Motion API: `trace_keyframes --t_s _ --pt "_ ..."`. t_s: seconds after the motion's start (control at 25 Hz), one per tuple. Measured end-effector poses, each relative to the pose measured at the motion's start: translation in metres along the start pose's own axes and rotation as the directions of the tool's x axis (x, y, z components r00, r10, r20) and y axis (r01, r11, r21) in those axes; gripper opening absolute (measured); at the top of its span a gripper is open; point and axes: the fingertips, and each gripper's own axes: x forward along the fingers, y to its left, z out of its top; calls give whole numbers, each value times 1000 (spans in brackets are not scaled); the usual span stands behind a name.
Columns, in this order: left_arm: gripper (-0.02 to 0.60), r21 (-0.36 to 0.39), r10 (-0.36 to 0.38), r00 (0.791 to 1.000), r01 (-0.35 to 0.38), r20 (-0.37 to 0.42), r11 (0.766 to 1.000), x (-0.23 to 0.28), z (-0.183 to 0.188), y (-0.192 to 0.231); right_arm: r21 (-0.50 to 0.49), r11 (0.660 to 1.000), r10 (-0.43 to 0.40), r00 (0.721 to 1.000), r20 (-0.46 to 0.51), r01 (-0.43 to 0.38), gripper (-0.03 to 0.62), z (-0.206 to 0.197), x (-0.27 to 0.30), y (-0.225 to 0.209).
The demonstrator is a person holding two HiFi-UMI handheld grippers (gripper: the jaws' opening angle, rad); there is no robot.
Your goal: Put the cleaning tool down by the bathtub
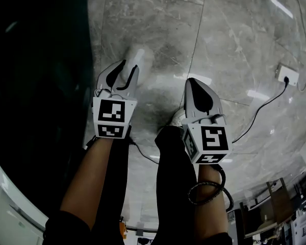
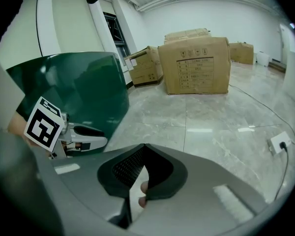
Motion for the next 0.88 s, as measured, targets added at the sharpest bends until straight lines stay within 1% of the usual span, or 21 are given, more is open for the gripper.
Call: trace_keyframes --t_s 0.12,0.2,0.44,0.6,0.72,0.88 --pt "121 5 0 1000 0 10 1000 -14 14 -1 2 1000 -5 1000 4 5 26 9 -14 6" --pt "101 9 -1 1000 1 13 1000 -23 22 -2 5 1000 -7 1000 5 7 26 15 -22 10" --pt "70 29 -9 999 8 31 1000 -50 45 -6 5 1000 -5 1000 22 5 26 38 -42 28" --pt "48 69 -26 999 22 45 997 -66 62 -13 -4 1000 -12 999 34 12 26 54 -58 32" --pt "45 92 -38 998 32 58 995 -76 76 -18 -7 1000 -16 999 37 16 26 64 -67 33" --pt "34 90 -41 997 35 67 995 -84 92 -21 -10 1000 -15 999 41 15 26 76 -75 36"
